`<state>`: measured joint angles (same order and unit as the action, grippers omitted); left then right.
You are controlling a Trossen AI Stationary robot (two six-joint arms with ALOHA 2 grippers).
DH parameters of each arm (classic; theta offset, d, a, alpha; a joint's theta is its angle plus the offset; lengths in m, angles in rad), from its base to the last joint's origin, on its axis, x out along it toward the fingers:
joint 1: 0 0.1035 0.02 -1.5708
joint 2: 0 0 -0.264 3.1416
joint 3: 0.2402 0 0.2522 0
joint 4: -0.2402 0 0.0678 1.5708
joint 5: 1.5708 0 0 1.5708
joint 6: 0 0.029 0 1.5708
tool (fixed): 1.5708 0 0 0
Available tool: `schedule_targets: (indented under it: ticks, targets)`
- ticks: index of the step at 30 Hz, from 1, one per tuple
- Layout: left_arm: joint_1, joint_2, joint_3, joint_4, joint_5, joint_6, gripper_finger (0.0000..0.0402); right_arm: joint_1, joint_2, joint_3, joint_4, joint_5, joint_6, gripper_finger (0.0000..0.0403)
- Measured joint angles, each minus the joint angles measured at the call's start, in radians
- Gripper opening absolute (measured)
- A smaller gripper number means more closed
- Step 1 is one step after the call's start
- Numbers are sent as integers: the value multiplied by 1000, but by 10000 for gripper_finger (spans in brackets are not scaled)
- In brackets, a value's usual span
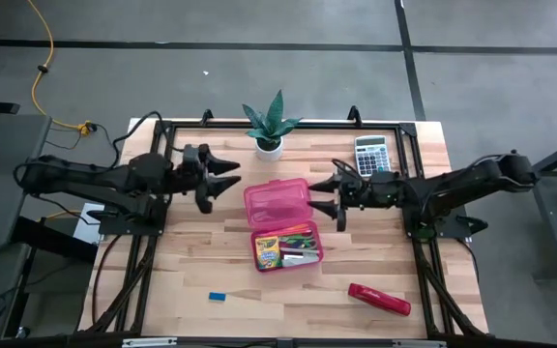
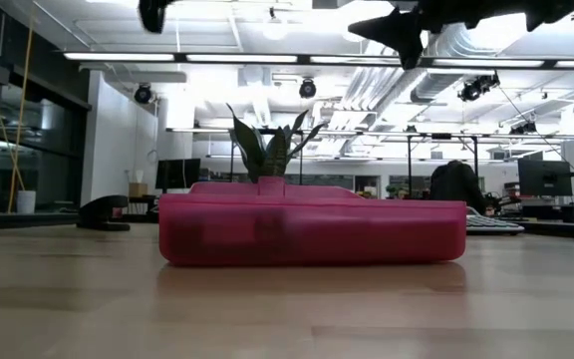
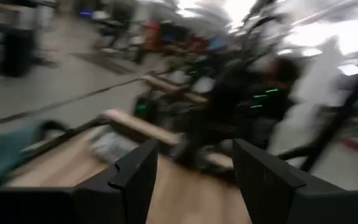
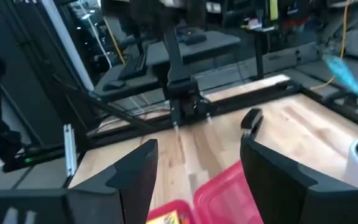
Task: Pack school essentials
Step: Put the blue eraser into the red supply box
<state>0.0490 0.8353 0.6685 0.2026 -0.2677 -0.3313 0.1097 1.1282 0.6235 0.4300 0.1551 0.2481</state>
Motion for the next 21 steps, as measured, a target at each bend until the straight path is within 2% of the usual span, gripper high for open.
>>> schedule_targets:
  ticks: [3, 9, 21]
  targets:
    - [4, -25, 0, -53, -59, 18, 195, -10, 2, 21, -8, 0, -35, 220]
    - [-7, -40, 0, -41, -8, 47, 195, -36, 3, 53, -9, -2, -73, 220]
    - [-19, -40, 0, -44, -5, 66, 195, -45, 3, 56, -27, 31, -89, 220]
